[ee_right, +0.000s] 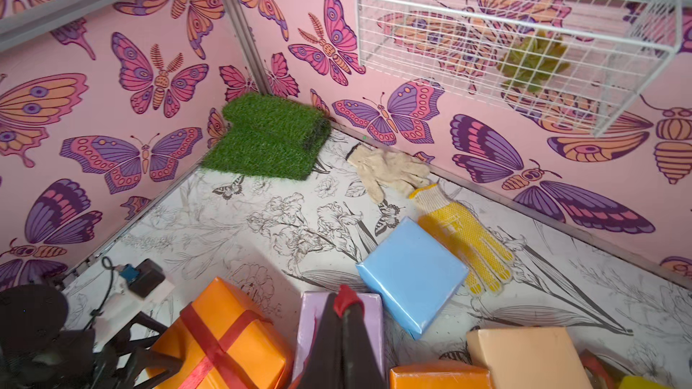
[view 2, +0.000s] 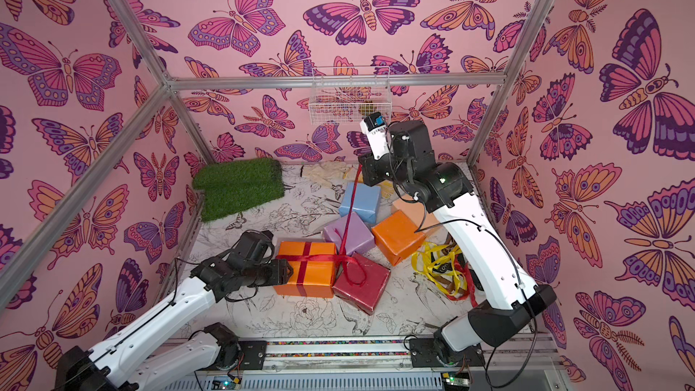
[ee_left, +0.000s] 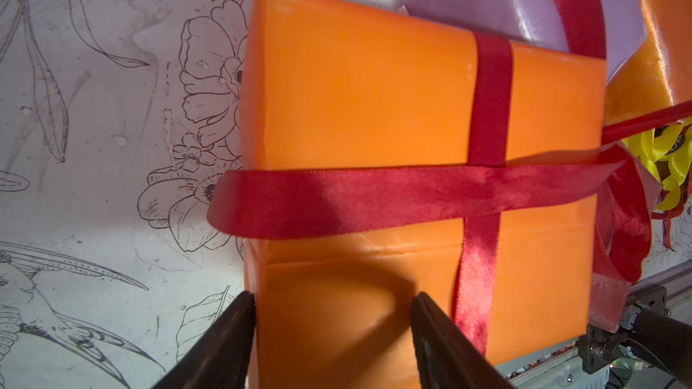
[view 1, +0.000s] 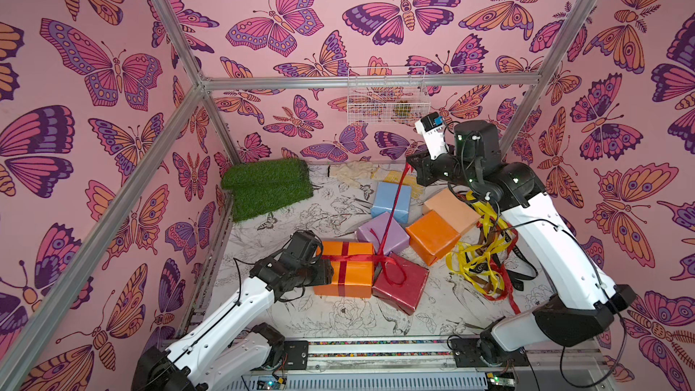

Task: Untie the ribbon bows on the gift boxes
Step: Untie the ribbon from the gift box.

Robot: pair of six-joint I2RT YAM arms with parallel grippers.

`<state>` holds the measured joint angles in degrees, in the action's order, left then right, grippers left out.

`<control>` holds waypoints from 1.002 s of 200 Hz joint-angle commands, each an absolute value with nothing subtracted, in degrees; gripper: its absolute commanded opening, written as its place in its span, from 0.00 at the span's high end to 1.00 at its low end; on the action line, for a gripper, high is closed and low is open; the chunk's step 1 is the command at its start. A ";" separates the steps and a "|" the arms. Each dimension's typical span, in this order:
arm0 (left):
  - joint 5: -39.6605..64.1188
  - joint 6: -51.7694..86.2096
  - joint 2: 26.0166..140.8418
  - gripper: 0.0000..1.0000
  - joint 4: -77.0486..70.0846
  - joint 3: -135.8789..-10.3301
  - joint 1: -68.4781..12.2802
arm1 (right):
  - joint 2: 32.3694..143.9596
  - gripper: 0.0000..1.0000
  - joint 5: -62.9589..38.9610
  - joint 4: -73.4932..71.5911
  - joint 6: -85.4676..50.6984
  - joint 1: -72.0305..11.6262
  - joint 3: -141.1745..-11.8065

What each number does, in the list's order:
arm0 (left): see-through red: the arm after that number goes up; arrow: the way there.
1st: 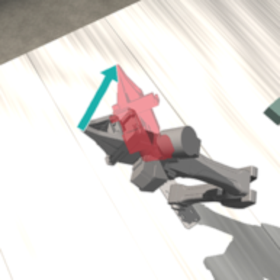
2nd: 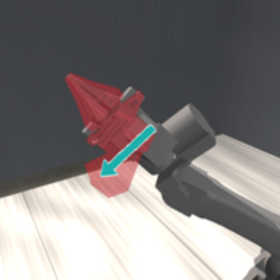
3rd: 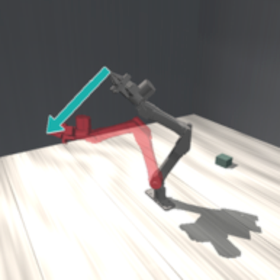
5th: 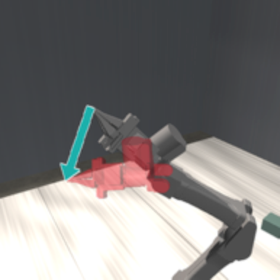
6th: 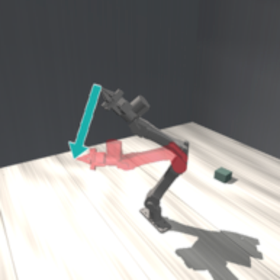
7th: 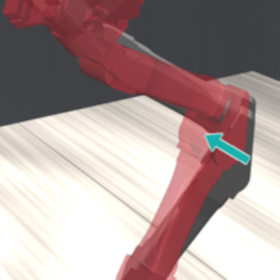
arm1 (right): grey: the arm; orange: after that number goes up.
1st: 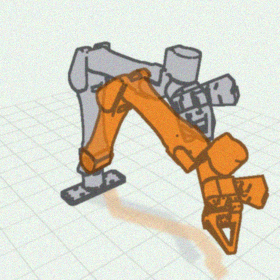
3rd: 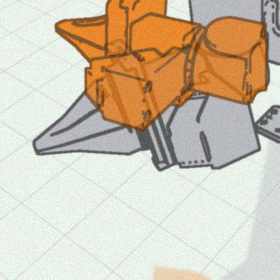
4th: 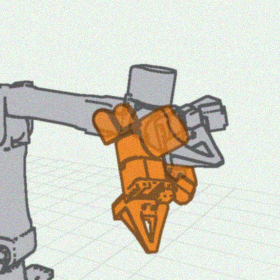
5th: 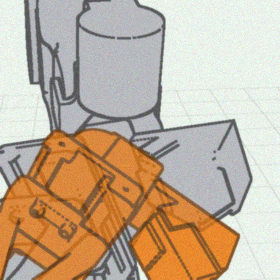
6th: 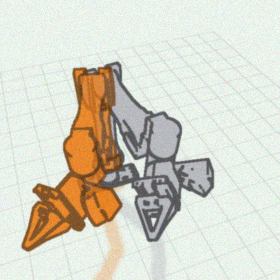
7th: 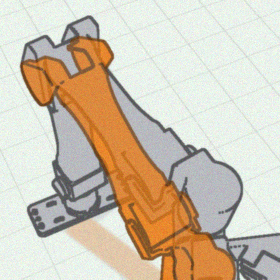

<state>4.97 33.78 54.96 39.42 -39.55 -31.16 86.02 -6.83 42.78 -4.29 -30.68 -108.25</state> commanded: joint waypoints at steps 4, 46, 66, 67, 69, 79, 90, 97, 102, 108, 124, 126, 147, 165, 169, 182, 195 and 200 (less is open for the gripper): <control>3.25 33.84 54.80 0.33 41.86 -38.81 -31.32 | 86.05 1.00 -5.78 43.65 -5.75 -28.76 -108.02; 3.16 33.84 54.50 0.33 41.89 -38.87 -31.37 | 84.84 1.00 2.79 46.79 -10.48 -20.87 -103.04; 2.99 33.89 54.35 0.33 41.86 -38.92 -31.36 | 81.24 1.00 7.26 46.70 -13.53 -18.14 -96.08; 2.99 33.86 54.33 0.33 41.85 -38.89 -31.37 | 81.14 1.00 7.50 46.64 -13.58 -18.04 -95.67; 2.99 33.84 54.36 0.33 41.84 -38.88 -31.37 | 80.71 1.00 7.94 46.55 -13.74 -17.89 -94.98; 2.92 33.84 54.40 0.33 41.88 -38.89 -31.37 | 79.35 1.00 9.39 46.49 -15.05 -17.01 -91.94; 2.90 33.85 54.47 0.33 41.90 -38.94 -31.31 | 79.00 0.92 10.24 47.41 -16.01 -16.32 -89.81; 2.90 33.86 54.51 0.33 41.82 -39.09 -31.38 | 79.40 0.84 11.40 48.43 -16.68 -15.97 -88.95; 2.90 33.84 54.58 0.33 41.75 -39.12 -31.33 | 79.89 0.77 12.60 49.38 -17.06 -15.83 -88.56; 2.97 33.90 54.66 0.33 41.79 -39.16 -31.33 | 80.63 0.67 14.01 50.51 -17.11 -15.82 -88.27; 3.08 33.84 54.67 0.33 41.76 -39.20 -31.35 | 82.19 0.55 13.79 52.43 -13.78 -16.69 -88.24; 3.08 33.91 54.60 0.33 41.77 -39.13 -31.35 | 82.36 0.55 13.97 52.57 -13.16 -17.14 -88.35; 2.57 33.86 54.62 0.33 41.79 -39.31 -31.38 | 83.98 0.44 19.45 55.02 -7.96 -24.42 -91.14; 2.11 34.04 54.97 0.33 41.72 -39.62 -31.37 | 84.64 0.43 5.49 53.62 -9.22 -26.17 -92.30; 2.03 34.05 55.06 0.33 41.70 -39.68 -31.32 | 84.56 0.43 1.29 52.47 -10.12 -26.27 -91.87; 1.68 34.18 55.17 0.33 41.57 -39.72 -31.38 | 84.21 0.44 -10.19 47.13 -13.43 -27.32 -88.79; 1.26 34.17 55.03 0.33 41.42 -39.67 -31.34 | 84.01 0.44 -15.83 41.58 -16.81 -29.69 -84.82; 1.15 34.14 54.94 0.33 41.26 -39.66 -31.31 | 84.23 0.43 -17.38 40.02 -17.72 -30.57 -83.50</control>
